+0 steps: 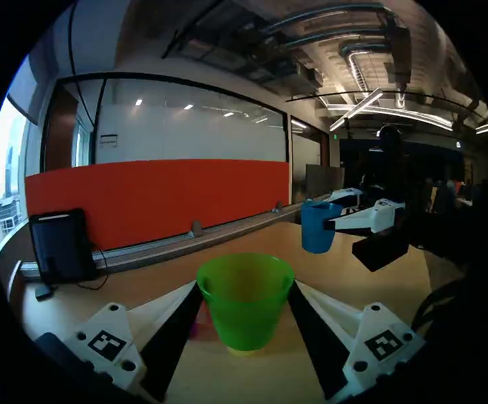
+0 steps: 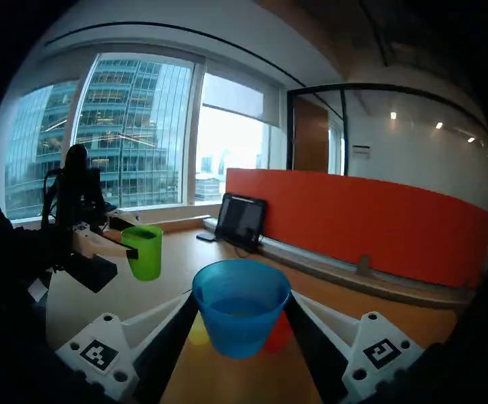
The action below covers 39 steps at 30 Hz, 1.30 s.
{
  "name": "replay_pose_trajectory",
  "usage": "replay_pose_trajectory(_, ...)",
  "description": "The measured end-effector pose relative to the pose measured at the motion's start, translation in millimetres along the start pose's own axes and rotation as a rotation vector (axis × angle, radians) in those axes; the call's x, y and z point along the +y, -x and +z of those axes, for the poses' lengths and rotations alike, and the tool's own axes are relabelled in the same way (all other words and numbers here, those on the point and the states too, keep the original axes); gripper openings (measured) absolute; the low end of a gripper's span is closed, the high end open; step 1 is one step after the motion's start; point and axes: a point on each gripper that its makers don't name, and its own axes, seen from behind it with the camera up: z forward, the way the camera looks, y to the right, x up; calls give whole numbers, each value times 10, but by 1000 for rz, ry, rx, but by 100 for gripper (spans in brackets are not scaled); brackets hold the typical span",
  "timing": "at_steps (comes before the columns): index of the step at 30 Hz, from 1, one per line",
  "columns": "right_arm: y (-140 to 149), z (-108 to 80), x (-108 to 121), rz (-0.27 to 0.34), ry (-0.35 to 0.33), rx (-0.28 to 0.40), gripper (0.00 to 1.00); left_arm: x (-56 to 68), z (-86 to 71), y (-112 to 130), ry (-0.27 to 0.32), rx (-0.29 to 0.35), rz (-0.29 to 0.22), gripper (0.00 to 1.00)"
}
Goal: Pour water
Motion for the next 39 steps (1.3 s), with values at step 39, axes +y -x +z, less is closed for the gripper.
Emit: replay_pose_trajectory(39, -758, 60, -22, -243, -21, 82, 91, 380, 127, -162, 45, 65, 74, 87)
